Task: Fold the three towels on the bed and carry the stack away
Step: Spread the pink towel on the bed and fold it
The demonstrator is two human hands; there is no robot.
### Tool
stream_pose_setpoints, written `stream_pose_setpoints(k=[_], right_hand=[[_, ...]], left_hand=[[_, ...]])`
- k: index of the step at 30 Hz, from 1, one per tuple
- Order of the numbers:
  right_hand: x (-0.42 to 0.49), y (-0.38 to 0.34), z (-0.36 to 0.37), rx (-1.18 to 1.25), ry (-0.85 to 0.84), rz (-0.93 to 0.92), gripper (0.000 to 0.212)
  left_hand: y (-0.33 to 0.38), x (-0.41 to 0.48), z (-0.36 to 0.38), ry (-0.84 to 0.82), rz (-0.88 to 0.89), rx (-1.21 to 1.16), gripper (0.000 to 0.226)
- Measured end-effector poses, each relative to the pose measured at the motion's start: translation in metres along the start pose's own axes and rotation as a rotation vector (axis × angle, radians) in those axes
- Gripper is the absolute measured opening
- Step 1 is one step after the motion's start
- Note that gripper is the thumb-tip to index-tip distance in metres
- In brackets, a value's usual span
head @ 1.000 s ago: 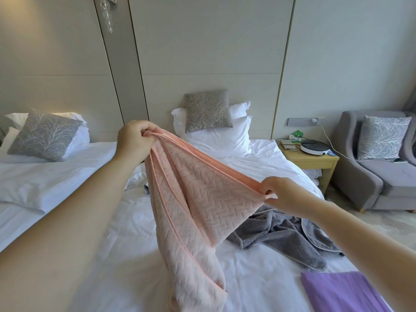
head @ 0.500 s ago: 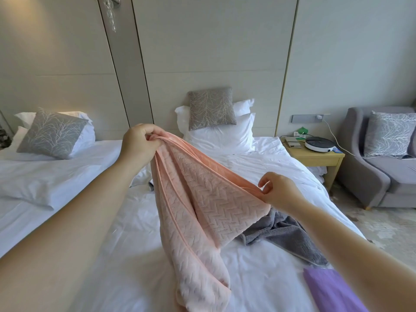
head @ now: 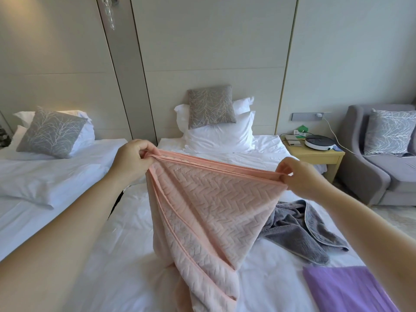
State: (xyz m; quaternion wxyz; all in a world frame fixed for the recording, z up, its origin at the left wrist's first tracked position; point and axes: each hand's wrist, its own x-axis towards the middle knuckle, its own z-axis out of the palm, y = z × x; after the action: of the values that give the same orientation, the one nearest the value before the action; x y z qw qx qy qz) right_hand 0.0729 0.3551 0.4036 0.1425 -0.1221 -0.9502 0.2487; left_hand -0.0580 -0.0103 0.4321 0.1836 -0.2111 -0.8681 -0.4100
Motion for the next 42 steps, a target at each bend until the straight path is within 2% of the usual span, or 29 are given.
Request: stream_pose_setpoints(k=[4, 6, 8, 12, 15, 17, 19, 24, 27, 30, 32, 34, 38, 40, 42], right_hand=[[0.008, -0.01, -0.034, 0.258, 0.027, -0.045, 0.035], [0.01, -0.017, -0.049, 0.256, 0.022, -0.131, 0.04], [0.011, -0.027, -0.062, 0.097, -0.014, -0.221, 0.043], [0.012, -0.049, -0.086, -0.289, 0.003, -0.295, 0.022], [0.007, -0.054, -0.096, -0.485, -0.045, -0.304, 0.037], [0.005, -0.053, -0.099, -0.581, -0.07, -0.314, 0.039], [0.01, -0.054, -0.104, -0.494, -0.026, -0.288, 0.041], [0.024, -0.066, -0.132, -0.007, 0.296, -0.33, 0.017], [0.029, -0.072, -0.143, 0.022, 0.297, -0.343, 0.008], [0.035, -0.075, -0.151, 0.1, 0.373, -0.393, 0.012], [0.039, -0.076, -0.151, 0.172, 0.356, -0.394, 0.023], [0.044, -0.073, -0.147, 0.101, 0.291, -0.357, 0.031], [0.06, -0.062, -0.13, -0.048, 0.249, -0.223, 0.013], [0.071, -0.059, -0.118, 0.113, 0.183, -0.1, 0.006], [0.081, -0.057, -0.105, 0.386, 0.074, 0.066, 0.005]], left_hand=[[-0.004, 0.003, -0.009, -0.034, -0.033, 0.013, 0.027], [-0.002, 0.008, -0.016, -0.05, -0.042, 0.022, 0.024], [0.004, 0.016, -0.025, -0.059, -0.04, 0.033, 0.023], [0.029, 0.04, -0.045, 0.011, 0.015, 0.031, 0.026], [0.043, 0.052, -0.056, 0.036, 0.045, 0.037, 0.023], [0.046, 0.053, -0.06, 0.001, 0.052, 0.058, 0.022], [0.048, 0.054, -0.062, -0.014, 0.05, 0.057, 0.021], [0.057, 0.065, -0.073, 0.126, 0.079, -0.053, 0.02], [0.057, 0.067, -0.077, 0.049, 0.082, 0.002, 0.027], [0.058, 0.071, -0.078, 0.149, 0.09, 0.018, 0.023], [0.06, 0.073, -0.078, 0.142, 0.084, 0.071, 0.018], [0.058, 0.074, -0.075, 0.066, 0.02, 0.122, 0.015], [0.052, 0.081, -0.062, -0.023, -0.113, 0.143, 0.01], [0.051, 0.089, -0.049, -0.079, -0.215, -0.019, 0.015], [0.051, 0.096, -0.034, -0.163, -0.378, -0.262, 0.021]])
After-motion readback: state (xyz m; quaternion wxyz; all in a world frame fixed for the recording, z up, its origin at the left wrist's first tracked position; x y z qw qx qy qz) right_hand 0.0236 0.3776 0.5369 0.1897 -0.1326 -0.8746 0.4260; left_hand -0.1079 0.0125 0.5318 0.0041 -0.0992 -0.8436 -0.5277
